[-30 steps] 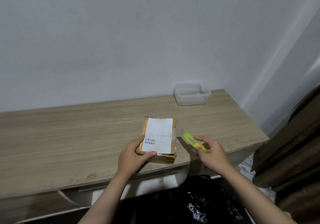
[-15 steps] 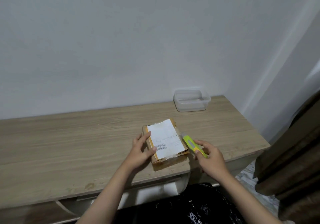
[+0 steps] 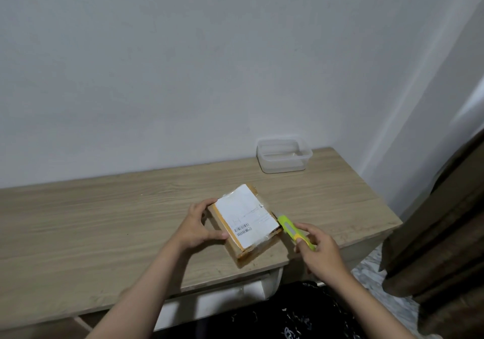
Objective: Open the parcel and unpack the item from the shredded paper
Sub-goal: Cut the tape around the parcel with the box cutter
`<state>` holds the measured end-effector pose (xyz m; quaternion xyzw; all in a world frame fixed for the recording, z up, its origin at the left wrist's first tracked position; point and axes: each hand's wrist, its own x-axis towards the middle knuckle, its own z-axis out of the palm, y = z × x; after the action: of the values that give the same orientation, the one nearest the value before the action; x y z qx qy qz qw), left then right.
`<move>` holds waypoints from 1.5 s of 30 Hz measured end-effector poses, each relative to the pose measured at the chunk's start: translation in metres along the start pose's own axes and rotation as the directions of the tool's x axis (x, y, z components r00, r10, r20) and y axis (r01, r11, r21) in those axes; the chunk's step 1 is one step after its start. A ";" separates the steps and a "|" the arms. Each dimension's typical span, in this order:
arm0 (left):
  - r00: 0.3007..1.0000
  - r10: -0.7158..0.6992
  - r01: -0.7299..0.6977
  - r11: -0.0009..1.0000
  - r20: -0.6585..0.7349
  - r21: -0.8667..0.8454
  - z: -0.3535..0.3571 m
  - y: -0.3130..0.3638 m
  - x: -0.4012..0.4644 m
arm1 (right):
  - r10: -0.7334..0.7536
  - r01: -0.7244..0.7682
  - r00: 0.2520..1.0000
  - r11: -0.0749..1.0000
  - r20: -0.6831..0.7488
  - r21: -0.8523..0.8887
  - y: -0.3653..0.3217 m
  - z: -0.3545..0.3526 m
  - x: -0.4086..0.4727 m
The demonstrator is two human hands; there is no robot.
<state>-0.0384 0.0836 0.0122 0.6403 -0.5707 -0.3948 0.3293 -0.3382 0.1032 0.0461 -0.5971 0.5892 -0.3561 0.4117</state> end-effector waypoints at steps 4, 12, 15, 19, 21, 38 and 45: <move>0.992 0.023 -0.011 0.995 -0.127 0.099 0.025 -0.006 -0.014 | -0.005 0.005 1.000 1.000 -0.017 -0.027 -0.002 0.001 0.004; 0.990 0.134 -0.120 0.955 -0.034 0.271 0.053 0.000 -0.027 | -0.006 -0.006 0.997 0.989 -0.079 -0.147 -0.002 -0.003 0.007; 0.990 0.142 -0.140 0.949 0.017 0.282 0.056 0.001 -0.023 | 0.002 -0.029 0.991 0.979 -0.136 -0.201 -0.003 -0.006 0.007; 0.991 0.135 -0.135 0.960 0.015 0.245 0.059 0.000 -0.023 | -0.019 -0.029 0.987 0.957 -0.162 -0.290 -0.006 -0.010 0.006; 0.992 0.123 -0.117 0.959 -0.010 0.257 0.063 0.002 -0.024 | -0.020 -0.030 0.989 0.943 -0.147 -0.332 -0.008 -0.011 0.007; 0.992 0.040 -0.002 0.951 -0.116 0.310 0.078 0.010 -0.032 | 0.053 0.005 0.997 0.700 0.060 -0.715 -0.052 -0.009 0.028; 0.990 0.050 -0.005 0.948 -0.132 0.319 0.078 0.013 -0.034 | 0.040 0.065 0.993 0.627 0.116 -0.776 -0.056 -0.014 0.023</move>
<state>-0.1147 0.1174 -0.0090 0.7026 -0.6117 -0.2478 0.2660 -0.3265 0.0778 0.1019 -0.7408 0.6547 -0.0328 0.1463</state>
